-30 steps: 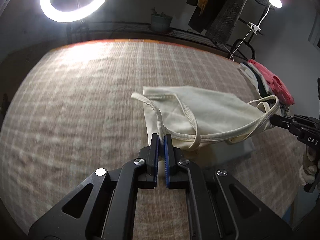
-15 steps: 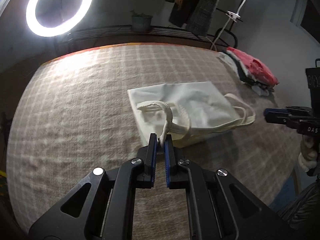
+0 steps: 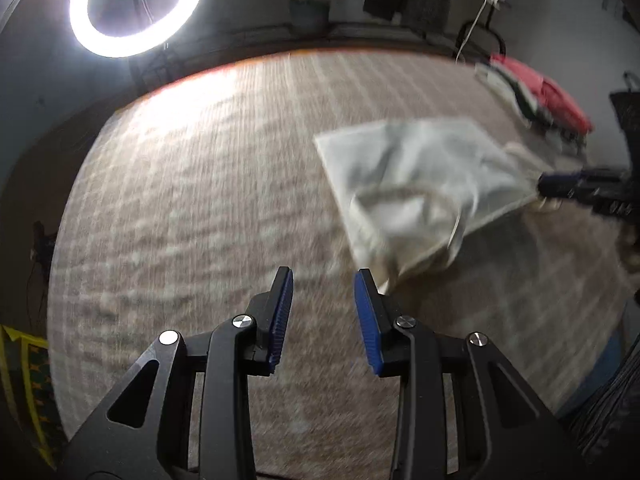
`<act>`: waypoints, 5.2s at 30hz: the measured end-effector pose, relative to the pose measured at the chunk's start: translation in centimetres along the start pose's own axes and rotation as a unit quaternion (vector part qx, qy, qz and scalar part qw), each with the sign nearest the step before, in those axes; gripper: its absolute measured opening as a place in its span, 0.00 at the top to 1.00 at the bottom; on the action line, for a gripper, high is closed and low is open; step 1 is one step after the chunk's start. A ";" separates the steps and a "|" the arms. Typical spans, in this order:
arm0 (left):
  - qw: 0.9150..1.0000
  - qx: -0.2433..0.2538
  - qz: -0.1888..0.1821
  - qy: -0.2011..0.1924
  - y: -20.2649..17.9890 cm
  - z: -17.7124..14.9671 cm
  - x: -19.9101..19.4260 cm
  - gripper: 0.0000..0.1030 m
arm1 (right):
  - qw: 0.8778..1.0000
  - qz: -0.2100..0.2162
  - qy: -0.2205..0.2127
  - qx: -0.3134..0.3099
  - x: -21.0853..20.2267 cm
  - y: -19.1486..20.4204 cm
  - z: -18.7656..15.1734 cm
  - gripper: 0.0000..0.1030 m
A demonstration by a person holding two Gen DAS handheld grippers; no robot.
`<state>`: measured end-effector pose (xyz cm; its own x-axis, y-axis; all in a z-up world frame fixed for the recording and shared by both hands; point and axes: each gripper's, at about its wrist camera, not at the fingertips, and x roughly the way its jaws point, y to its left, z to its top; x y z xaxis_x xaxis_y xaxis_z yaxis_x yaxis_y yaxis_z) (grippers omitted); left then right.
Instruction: Fold small clothes
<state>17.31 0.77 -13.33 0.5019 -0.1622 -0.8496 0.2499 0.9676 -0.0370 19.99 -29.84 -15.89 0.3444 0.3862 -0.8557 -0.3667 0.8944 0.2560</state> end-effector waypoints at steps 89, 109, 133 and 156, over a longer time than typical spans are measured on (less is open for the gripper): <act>0.977 -0.156 -0.143 -0.001 0.8 6.7 7.4 0.95 | 0.982 0.121 -0.038 0.138 3.0 -4.9 3.2 0.95; 0.976 -0.071 -0.203 -0.039 -10.1 12.3 4.1 0.96 | 0.988 0.044 -0.098 0.114 -7.0 -7.6 2.4 0.95; 0.960 0.054 -0.260 -0.085 -33.0 26.8 9.5 0.96 | 0.963 -0.114 -0.161 0.183 -19.7 -29.3 1.9 0.95; 0.979 0.099 -0.129 -0.123 -38.3 31.1 16.0 0.95 | 0.946 -0.243 -0.128 0.174 -14.7 -38.3 7.6 0.82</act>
<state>41.54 -44.87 -9.14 0.5791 -0.4622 -0.6716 0.5379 0.8356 -0.1112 35.51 -68.06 -9.71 0.6133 -0.0867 -0.7851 0.1797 0.9832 0.0318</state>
